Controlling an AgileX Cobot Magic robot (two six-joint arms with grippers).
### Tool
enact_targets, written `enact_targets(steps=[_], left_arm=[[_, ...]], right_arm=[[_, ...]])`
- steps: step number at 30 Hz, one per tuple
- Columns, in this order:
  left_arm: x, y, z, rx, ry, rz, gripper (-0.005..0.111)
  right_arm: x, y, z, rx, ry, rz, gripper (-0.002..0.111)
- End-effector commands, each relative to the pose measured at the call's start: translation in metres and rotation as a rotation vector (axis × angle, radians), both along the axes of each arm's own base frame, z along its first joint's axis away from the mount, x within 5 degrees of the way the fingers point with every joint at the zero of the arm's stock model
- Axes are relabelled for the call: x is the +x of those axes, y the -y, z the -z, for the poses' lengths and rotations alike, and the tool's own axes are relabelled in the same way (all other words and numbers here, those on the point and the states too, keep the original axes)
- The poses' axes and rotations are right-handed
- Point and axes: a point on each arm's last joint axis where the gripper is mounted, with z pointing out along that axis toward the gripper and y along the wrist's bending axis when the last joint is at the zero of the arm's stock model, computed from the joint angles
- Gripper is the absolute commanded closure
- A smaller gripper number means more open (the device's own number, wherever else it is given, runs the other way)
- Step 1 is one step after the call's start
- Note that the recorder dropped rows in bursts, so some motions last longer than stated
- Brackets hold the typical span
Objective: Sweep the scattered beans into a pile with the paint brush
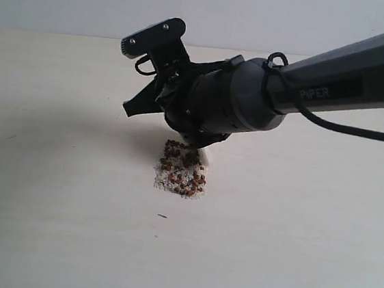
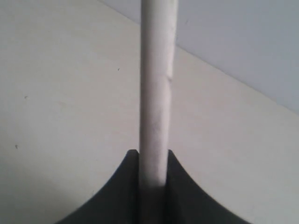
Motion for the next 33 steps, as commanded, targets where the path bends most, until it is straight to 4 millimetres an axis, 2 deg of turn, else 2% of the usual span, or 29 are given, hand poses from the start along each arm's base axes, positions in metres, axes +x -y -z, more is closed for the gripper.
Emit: enact_targets(steps=[1,8,11,14,19,27,31,33], left_arm=[[0.0,0.0,0.0,-0.01,0.003,-0.001,0.107],[0.0,0.0,0.0,-0.01,0.003,-0.001,0.107],[0.0,0.0,0.0,-0.01,0.003,-0.001,0.107],[0.0,0.0,0.0,-0.01,0.003,-0.001,0.107],[0.0,0.0,0.0,-0.01,0.003,-0.001,0.107],[0.0,0.0,0.0,-0.01,0.003,-0.001,0.107],[0.0,0.0,0.0,-0.01,0.003,-0.001,0.107],[0.0,0.0,0.0,-0.01,0.003,-0.001,0.107]], right_arm=[[-0.005,0.004,-0.046,0.001,0.125,0.029,0.108],[-0.018,0.016,-0.117,0.121,0.221,0.004,0.108],[-0.029,0.015,-0.143,0.124,0.234,-0.124,0.108],[-0.047,0.007,-0.159,0.137,0.203,-0.363,0.108],[-0.08,-0.01,-0.165,0.153,0.129,-0.772,0.108],[-0.116,-0.023,-0.163,0.121,0.128,-1.245,0.108],[-0.121,-0.012,-0.164,0.12,0.169,-1.476,0.108],[-0.114,-0.002,-0.164,0.136,0.17,-1.528,0.108]])
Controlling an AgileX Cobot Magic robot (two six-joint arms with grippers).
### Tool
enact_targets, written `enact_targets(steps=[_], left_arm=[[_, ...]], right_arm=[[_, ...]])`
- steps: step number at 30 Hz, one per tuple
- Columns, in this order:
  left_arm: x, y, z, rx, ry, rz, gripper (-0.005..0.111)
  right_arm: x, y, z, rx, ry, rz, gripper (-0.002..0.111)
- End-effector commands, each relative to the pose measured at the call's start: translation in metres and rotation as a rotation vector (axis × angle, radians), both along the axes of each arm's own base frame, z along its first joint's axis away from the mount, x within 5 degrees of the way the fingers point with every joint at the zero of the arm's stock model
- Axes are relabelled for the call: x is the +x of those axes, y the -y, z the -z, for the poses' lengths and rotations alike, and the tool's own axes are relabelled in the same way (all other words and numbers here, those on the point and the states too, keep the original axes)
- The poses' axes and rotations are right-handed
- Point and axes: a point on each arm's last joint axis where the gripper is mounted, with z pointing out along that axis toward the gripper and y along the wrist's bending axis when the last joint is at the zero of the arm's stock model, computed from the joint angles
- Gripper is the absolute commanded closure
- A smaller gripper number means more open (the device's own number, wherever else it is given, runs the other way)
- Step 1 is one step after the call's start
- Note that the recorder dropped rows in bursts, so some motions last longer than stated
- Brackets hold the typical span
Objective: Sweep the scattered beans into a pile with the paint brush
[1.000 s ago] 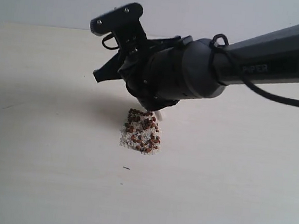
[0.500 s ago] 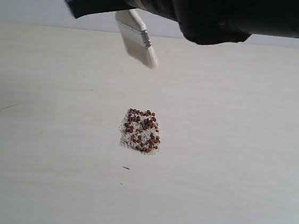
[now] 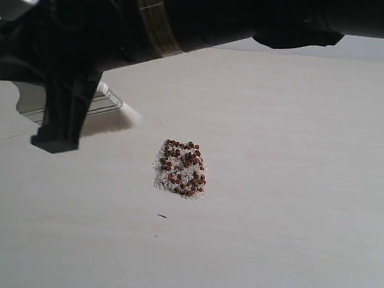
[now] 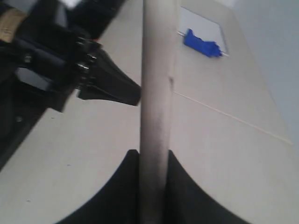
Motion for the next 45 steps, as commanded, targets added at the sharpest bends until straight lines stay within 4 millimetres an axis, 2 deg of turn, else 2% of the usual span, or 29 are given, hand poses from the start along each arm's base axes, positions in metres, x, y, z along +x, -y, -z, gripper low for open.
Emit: enact_targets(steps=[1,6,9,14,16,19,26,30,45], left_arm=[[0.0,0.0,0.0,-0.01,0.003,-0.001,0.107],[0.0,0.0,0.0,-0.01,0.003,-0.001,0.107],[0.0,0.0,0.0,-0.01,0.003,-0.001,0.107],[0.0,0.0,0.0,-0.01,0.003,-0.001,0.107],[0.0,0.0,0.0,-0.01,0.003,-0.001,0.107],[0.0,0.0,0.0,-0.01,0.003,-0.001,0.107],[0.0,0.0,0.0,-0.01,0.003,-0.001,0.107],[0.0,0.0,0.0,-0.01,0.003,-0.001,0.107],[0.0,0.0,0.0,-0.01,0.003,-0.001,0.107]], right_arm=[[0.011,0.026,-0.001,0.03,0.012,-0.164,0.108],[0.045,0.052,0.021,0.028,-0.028,-0.185,0.108],[0.083,0.068,0.057,0.065,0.012,-0.164,0.108],[0.126,0.08,0.104,0.079,0.076,-0.15,0.108],[0.14,0.08,0.112,0.145,0.065,-0.085,0.108],[0.153,0.087,0.123,0.159,0.178,-0.037,0.108],[0.167,0.092,0.165,0.141,0.147,-0.019,0.108],[0.169,0.09,0.177,0.138,0.127,-0.039,0.108],[0.155,0.095,0.191,0.016,0.004,-0.172,0.108]])
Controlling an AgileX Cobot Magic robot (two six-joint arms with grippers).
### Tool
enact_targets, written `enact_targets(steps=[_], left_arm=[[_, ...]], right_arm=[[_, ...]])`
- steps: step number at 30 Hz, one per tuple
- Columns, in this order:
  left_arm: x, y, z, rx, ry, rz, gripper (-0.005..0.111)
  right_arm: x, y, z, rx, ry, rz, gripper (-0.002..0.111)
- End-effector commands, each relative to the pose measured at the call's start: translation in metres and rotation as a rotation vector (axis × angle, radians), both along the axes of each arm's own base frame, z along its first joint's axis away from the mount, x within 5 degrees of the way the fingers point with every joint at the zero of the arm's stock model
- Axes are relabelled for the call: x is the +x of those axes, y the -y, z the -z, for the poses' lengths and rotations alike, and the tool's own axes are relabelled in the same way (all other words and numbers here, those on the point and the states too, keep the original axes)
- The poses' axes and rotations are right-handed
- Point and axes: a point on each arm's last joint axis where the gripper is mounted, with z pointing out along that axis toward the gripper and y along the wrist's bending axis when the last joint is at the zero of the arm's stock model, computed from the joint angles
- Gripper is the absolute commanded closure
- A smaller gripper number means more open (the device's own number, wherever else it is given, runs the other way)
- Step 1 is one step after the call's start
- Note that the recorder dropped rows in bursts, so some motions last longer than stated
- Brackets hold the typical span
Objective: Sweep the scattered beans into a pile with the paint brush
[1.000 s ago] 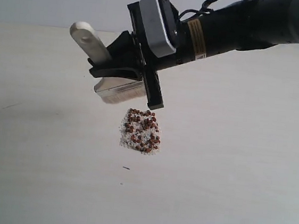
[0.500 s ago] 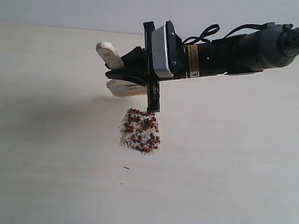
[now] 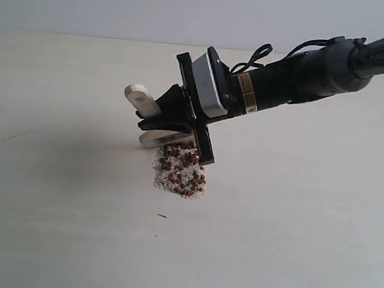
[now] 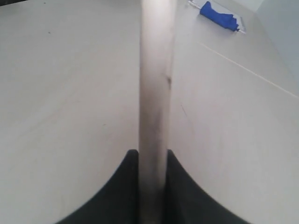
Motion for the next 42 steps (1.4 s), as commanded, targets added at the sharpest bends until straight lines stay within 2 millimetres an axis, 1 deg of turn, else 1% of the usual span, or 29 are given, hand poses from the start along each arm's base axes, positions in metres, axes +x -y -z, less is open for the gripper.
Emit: enact_targets(steps=[1,3,6,19,22,26,31,34,38,40,42], left_arm=[[0.0,0.0,0.0,-0.01,0.003,-0.001,0.107],[0.0,0.0,0.0,-0.01,0.003,-0.001,0.107],[0.0,0.0,0.0,-0.01,0.003,-0.001,0.107],[0.0,0.0,0.0,-0.01,0.003,-0.001,0.107],[0.0,0.0,0.0,-0.01,0.003,-0.001,0.107],[0.0,0.0,0.0,-0.01,0.003,-0.001,0.107],[0.0,0.0,0.0,-0.01,0.003,-0.001,0.107],[0.0,0.0,0.0,-0.01,0.003,-0.001,0.107],[0.0,0.0,0.0,-0.01,0.003,-0.001,0.107],[0.0,0.0,0.0,-0.01,0.003,-0.001,0.107],[0.0,0.0,0.0,-0.01,0.003,-0.001,0.107]], right_arm=[[-0.001,0.004,0.0,-0.023,-0.023,-0.028,0.108],[-0.001,0.004,-0.001,-0.021,-0.019,-0.029,0.108],[-0.001,0.004,-0.008,-0.014,0.009,-0.033,0.108],[-0.006,0.005,-0.066,0.026,0.108,-0.023,0.108],[-0.007,0.006,-0.076,0.03,0.103,-0.014,0.108],[-0.009,0.006,-0.087,0.031,0.044,0.015,0.108],[0.002,0.01,-0.092,-0.058,-0.049,0.21,0.108],[0.0,0.011,-0.1,-0.078,-0.119,0.245,0.108],[-0.006,0.014,-0.122,-0.064,-0.26,0.329,0.108],[-0.006,0.017,-0.132,-0.061,-0.325,0.423,0.108],[-0.004,0.022,-0.144,-0.049,-0.38,0.552,0.108]])
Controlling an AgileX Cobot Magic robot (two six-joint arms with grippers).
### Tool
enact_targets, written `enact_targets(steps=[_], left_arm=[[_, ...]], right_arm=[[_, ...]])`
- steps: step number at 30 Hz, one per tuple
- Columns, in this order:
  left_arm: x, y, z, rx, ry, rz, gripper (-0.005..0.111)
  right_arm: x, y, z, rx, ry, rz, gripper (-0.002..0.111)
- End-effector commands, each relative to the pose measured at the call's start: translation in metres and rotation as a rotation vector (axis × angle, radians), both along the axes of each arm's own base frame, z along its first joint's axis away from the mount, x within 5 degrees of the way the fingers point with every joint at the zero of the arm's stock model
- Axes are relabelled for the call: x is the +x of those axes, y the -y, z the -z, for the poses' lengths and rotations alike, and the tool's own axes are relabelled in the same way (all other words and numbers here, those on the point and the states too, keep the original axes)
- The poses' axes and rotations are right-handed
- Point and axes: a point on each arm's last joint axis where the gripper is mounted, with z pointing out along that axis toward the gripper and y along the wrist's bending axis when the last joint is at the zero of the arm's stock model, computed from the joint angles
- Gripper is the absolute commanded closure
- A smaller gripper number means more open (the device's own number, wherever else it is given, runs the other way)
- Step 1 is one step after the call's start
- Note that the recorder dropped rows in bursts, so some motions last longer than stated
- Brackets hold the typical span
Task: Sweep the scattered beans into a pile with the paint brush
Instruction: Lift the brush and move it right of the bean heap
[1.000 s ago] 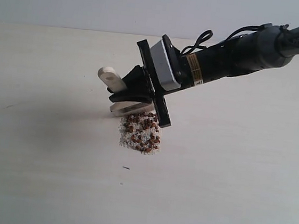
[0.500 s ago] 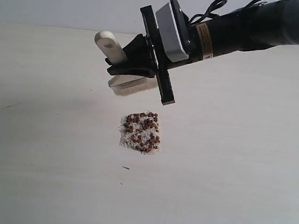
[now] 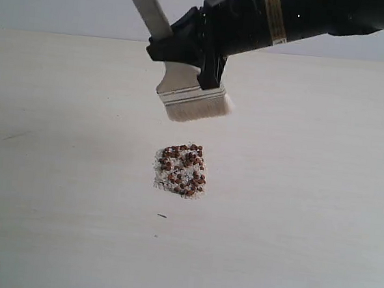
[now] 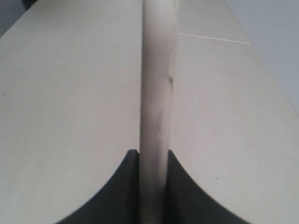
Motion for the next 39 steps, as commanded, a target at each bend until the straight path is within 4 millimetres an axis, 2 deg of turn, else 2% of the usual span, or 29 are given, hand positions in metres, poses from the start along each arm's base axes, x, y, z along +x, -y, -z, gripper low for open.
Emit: enact_targets(steps=[1,5,11,16,20,25,30,39], left_arm=[[0.0,0.0,0.0,-0.01,0.003,-0.001,0.107],[0.0,0.0,0.0,-0.01,0.003,-0.001,0.107],[0.0,0.0,0.0,-0.01,0.003,-0.001,0.107],[0.0,0.0,0.0,-0.01,0.003,-0.001,0.107],[0.0,0.0,0.0,-0.01,0.003,-0.001,0.107],[0.0,0.0,0.0,-0.01,0.003,-0.001,0.107],[0.0,0.0,0.0,-0.01,0.003,-0.001,0.107],[0.0,0.0,0.0,-0.01,0.003,-0.001,0.107]], right_arm=[[0.002,0.012,-0.026,0.024,-0.123,0.271,0.108],[0.002,0.029,-0.045,0.091,-0.26,0.593,0.108],[-0.01,0.051,-0.06,0.16,-0.295,0.839,0.108],[-0.02,0.073,-0.052,0.165,-0.289,1.042,0.108],[-0.027,0.089,-0.031,0.142,-0.31,1.208,0.108],[-0.042,0.093,0.0,0.114,-0.458,1.246,0.108],[-0.055,0.094,0.021,0.09,-0.576,1.252,0.108],[-0.068,0.081,0.027,0.063,-0.702,1.085,0.108]])
